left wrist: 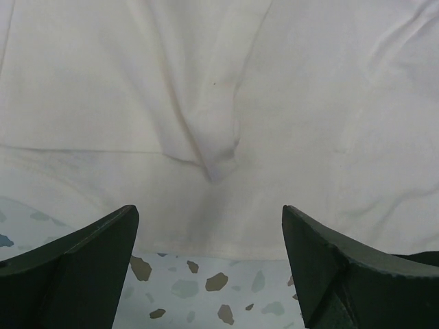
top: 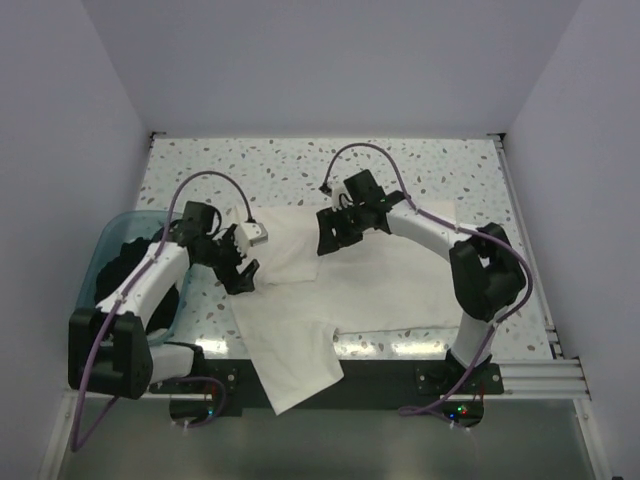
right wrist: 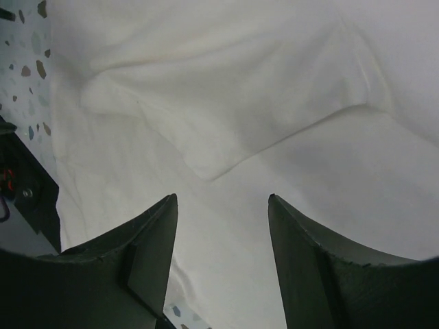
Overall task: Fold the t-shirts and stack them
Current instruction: Fold the tshirt
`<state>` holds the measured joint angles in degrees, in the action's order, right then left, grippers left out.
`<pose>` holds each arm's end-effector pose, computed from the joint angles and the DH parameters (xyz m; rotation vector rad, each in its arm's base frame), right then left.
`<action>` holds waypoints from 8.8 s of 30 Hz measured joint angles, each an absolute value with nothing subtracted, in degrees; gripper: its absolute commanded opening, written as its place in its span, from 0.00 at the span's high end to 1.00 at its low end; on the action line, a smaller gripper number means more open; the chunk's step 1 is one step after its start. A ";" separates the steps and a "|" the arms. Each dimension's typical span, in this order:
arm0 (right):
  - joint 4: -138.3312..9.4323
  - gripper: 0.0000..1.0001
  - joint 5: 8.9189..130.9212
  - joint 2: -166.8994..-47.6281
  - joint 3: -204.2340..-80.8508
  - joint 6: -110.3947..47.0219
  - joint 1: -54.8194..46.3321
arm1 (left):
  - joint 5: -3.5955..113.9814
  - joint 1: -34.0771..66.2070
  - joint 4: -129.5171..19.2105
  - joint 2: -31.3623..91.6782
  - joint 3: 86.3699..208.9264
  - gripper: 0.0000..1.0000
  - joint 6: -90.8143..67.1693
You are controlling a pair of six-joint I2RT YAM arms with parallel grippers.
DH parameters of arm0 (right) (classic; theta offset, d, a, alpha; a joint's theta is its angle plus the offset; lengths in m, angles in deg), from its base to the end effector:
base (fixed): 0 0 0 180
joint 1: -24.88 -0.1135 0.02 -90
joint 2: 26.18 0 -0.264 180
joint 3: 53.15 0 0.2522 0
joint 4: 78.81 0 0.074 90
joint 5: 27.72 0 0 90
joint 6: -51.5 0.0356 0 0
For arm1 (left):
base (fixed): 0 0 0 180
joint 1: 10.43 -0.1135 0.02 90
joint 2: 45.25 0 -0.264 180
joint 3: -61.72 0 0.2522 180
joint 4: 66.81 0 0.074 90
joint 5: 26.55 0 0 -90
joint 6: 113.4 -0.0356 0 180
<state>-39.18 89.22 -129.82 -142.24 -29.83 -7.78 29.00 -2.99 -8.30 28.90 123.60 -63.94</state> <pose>0.3182 0.2231 0.2210 -0.7328 2.4865 0.8740 0.2238 -0.0495 0.2163 1.1740 2.3045 -0.6430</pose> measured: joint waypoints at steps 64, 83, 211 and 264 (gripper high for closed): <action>-39.77 1.00 81.57 -134.04 -141.45 -12.24 -15.80 | 41.56 11.02 -24.49 28.77 117.32 1.00 -60.09; -36.25 1.00 84.21 -133.66 -140.80 -16.09 -11.96 | 36.41 14.27 -8.12 35.15 129.56 1.00 -57.90; -12.49 1.00 64.28 -145.90 -160.75 -94.16 28.85 | 47.58 22.17 -20.54 77.03 173.10 1.00 -43.98; -27.13 0.50 49.92 -164.50 -184.05 -76.11 21.27 | 48.17 -5.29 -11.75 96.90 199.97 0.45 -39.39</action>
